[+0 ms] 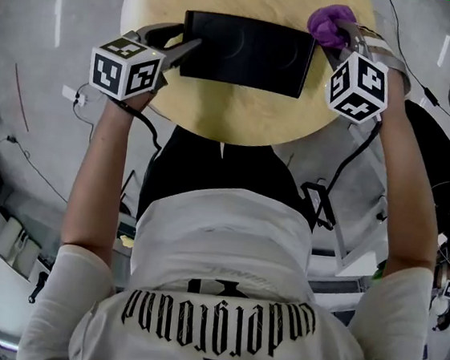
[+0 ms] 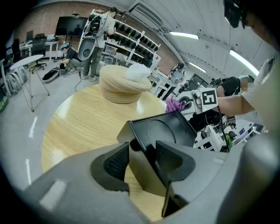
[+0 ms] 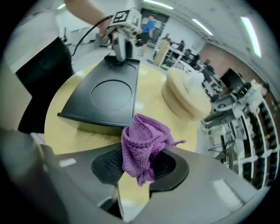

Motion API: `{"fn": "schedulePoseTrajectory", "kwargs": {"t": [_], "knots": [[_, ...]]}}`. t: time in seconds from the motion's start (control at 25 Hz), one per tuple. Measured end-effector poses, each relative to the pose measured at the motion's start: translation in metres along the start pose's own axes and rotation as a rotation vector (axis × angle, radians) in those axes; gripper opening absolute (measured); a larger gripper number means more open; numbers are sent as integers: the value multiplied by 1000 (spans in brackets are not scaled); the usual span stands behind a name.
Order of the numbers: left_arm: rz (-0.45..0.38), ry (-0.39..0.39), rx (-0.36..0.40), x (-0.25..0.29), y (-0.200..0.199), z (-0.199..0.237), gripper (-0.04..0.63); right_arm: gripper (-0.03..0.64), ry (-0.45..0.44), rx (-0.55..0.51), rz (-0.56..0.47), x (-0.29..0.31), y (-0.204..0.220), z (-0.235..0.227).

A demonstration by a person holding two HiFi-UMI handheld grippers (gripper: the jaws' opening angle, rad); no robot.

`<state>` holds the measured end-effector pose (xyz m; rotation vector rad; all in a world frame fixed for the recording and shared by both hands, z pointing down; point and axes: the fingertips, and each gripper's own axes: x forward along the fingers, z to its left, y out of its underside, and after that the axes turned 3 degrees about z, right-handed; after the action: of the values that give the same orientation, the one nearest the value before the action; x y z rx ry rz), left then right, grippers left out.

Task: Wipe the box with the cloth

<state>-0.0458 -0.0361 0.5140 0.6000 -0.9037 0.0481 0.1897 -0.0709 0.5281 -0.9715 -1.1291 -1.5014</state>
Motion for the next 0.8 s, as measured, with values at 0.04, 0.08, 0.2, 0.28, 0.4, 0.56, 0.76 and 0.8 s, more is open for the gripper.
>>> {"fn": "schedulePoseTrajectory", "kwargs": {"t": [0.04,0.08,0.2,0.28,0.4,0.56,0.76,0.8], "knots": [[0,-4,1,1,1,-1,207,137,3,89,-18,-1,2,4],[0,-7,2,1,2,-1,207,137,1,164,-32,-1,4,9],[-1,-17,5,1,2,2,204,137,-22,296,-58,1,5,26],[-3,-22,5,2,2,3,202,137,-29,323,-68,1,3,39],[-12,-22,4,1,2,4,199,137,-44,352,-78,-3,0,58],[-21,-31,7,-1,1,5,199,137,-73,354,-83,-11,-5,83],[-25,-43,10,-3,2,2,198,137,-99,387,-83,-28,-11,116],[-24,-45,7,-4,3,2,196,137,-105,396,-85,-30,-12,122]]}}
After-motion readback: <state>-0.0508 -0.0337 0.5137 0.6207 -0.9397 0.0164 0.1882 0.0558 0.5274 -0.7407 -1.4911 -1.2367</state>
